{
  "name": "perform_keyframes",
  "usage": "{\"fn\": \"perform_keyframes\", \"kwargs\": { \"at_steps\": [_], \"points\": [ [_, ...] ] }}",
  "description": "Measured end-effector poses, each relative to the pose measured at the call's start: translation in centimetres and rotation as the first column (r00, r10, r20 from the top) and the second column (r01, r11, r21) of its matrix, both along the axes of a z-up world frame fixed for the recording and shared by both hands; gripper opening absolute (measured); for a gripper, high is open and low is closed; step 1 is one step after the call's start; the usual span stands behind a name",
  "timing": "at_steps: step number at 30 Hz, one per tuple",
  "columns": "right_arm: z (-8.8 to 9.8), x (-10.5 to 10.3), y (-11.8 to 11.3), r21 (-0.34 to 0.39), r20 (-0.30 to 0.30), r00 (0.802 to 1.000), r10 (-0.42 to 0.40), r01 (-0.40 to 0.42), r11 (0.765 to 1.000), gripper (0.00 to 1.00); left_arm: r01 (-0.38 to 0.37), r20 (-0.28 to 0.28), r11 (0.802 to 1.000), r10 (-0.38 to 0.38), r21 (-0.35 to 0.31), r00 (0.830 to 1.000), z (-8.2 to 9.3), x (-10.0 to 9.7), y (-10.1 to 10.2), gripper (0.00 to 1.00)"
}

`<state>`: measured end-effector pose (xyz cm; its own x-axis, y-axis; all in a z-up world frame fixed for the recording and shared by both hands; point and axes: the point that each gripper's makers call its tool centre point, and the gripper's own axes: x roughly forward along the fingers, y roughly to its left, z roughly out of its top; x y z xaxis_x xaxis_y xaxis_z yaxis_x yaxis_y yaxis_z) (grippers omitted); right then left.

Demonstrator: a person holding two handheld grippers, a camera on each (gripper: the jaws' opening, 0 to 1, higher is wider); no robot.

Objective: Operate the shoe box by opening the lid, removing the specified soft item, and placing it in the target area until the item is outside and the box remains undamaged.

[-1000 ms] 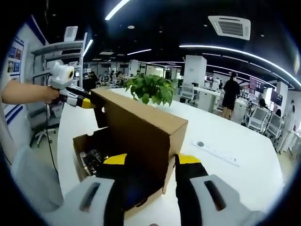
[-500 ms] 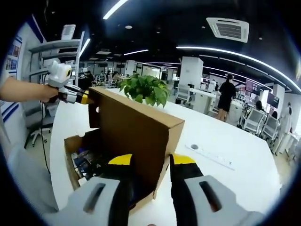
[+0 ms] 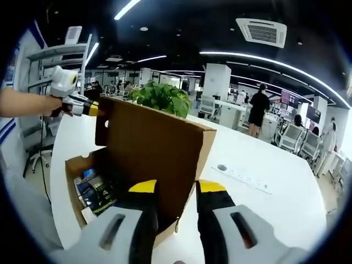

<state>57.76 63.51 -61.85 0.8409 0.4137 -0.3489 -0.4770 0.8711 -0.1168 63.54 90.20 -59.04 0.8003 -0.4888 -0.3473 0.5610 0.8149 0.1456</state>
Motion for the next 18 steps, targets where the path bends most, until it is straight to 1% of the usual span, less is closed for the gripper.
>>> {"fn": "perform_keyframes", "kwargs": {
  "at_steps": [5, 10, 16, 18],
  "points": [
    [-1.0, -0.1, -0.3, -0.011, -0.02, 1.0, -0.024, 0.024, 1.0, 0.2, 0.004, 0.0, 1.0, -0.004, 0.0, 1.0, 0.0, 0.5, 0.0, 0.02],
    [-2.1, -0.2, -0.9, -0.028, -0.045, 0.998, -0.052, 0.051, 0.998, 0.14, 0.007, -0.002, 1.0, -0.007, 0.0, 1.0, -0.1, 0.9, -0.1, 0.02],
    [-3.5, -0.2, -1.6, -0.019, -0.085, 0.992, -0.09, 0.089, 0.996, 0.09, 0.008, -0.005, 1.0, -0.008, -0.001, 1.0, -0.2, 1.5, -0.1, 0.02],
    [-4.0, -0.3, -1.7, -0.031, -0.091, 0.991, -0.094, 0.092, 0.995, 0.08, 0.009, -0.004, 1.0, -0.009, 0.0, 1.0, -0.3, 1.7, -0.2, 0.02]
  ]
}}
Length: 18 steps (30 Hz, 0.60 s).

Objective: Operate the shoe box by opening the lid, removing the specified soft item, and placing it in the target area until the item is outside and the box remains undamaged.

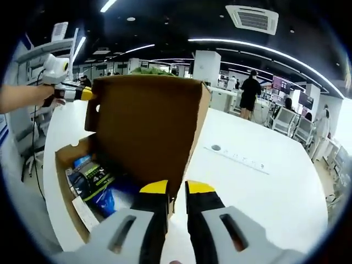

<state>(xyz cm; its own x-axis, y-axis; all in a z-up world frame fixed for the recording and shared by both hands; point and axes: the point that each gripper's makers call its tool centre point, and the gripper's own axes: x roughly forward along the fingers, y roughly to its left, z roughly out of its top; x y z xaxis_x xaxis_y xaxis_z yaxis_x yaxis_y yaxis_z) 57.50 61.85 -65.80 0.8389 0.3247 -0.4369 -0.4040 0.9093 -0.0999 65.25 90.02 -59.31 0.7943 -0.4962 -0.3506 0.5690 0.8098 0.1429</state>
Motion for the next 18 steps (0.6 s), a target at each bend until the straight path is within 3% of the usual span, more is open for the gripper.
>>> {"fn": "perform_keyframes", "kwargs": {
  "at_steps": [18],
  "points": [
    [-1.9, 0.5, -0.2, 0.033, -0.063, 0.996, -0.06, 0.062, 0.998, 0.01, -0.018, -0.017, 0.999, 0.018, -0.033, 1.0, -0.5, 1.5, -0.2, 0.02]
  ]
}}
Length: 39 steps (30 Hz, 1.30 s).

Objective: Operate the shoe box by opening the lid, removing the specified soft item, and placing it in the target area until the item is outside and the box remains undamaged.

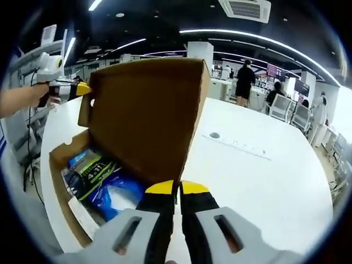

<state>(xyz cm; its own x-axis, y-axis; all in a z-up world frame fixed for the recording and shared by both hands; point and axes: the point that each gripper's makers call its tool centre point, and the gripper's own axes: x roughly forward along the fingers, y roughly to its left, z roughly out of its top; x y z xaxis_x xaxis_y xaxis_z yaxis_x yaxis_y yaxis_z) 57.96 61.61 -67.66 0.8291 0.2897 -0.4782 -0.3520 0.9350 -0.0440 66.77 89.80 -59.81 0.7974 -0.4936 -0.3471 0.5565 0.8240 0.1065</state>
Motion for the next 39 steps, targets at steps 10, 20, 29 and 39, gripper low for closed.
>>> {"fn": "perform_keyframes", "kwargs": {
  "at_steps": [10, 20, 29, 39],
  "points": [
    [0.1, 0.4, -0.2, 0.021, -0.007, 1.0, -0.014, 0.014, 1.0, 0.0, -0.023, -0.02, 1.0, 0.024, 0.02, 1.0, -0.7, 0.3, 0.1, 0.03],
    [0.1, 0.6, -0.1, 0.014, -0.013, 1.0, -0.009, 0.009, 1.0, 0.0, -0.071, -0.099, 0.997, 0.073, 0.022, 0.992, -3.3, -1.3, 1.0, 0.05],
    [0.0, 1.3, -0.1, 0.007, -0.02, 1.0, -0.002, 0.002, 1.0, 0.01, -0.082, -0.156, 0.996, 0.084, 0.022, 0.984, -5.7, -2.7, 1.0, 0.0],
    [-0.2, 1.9, -0.2, -0.002, -0.038, 0.999, 0.013, -0.013, 1.0, 0.01, -0.099, -0.184, 0.995, 0.098, 0.002, 0.978, -6.5, -2.0, 1.0, 0.0]
  ]
}}
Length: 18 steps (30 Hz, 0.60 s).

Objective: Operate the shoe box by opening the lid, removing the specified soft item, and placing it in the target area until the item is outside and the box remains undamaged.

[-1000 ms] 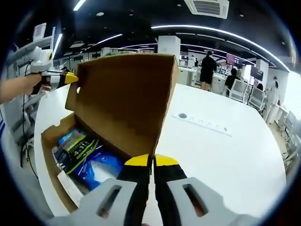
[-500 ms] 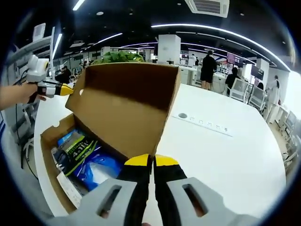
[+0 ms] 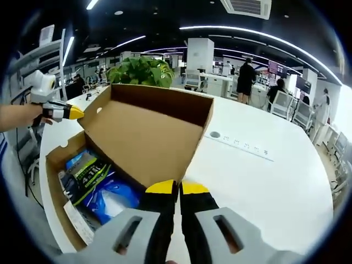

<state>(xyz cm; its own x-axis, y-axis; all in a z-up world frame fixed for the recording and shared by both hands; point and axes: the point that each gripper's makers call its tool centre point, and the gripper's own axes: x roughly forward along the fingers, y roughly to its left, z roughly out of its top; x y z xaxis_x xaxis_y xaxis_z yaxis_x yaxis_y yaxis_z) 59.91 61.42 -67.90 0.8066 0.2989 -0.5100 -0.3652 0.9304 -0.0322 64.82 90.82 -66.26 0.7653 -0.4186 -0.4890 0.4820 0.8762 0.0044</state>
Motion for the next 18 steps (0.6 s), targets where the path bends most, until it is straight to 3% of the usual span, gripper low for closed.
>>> {"fn": "perform_keyframes", "kwargs": {
  "at_steps": [18],
  "points": [
    [-0.7, 1.0, -0.2, 0.015, -0.043, 0.999, -0.001, 0.002, 1.0, 0.02, -0.002, -0.035, 1.0, 0.002, -0.006, 0.999, -0.8, 1.4, -0.4, 0.0]
  ]
}}
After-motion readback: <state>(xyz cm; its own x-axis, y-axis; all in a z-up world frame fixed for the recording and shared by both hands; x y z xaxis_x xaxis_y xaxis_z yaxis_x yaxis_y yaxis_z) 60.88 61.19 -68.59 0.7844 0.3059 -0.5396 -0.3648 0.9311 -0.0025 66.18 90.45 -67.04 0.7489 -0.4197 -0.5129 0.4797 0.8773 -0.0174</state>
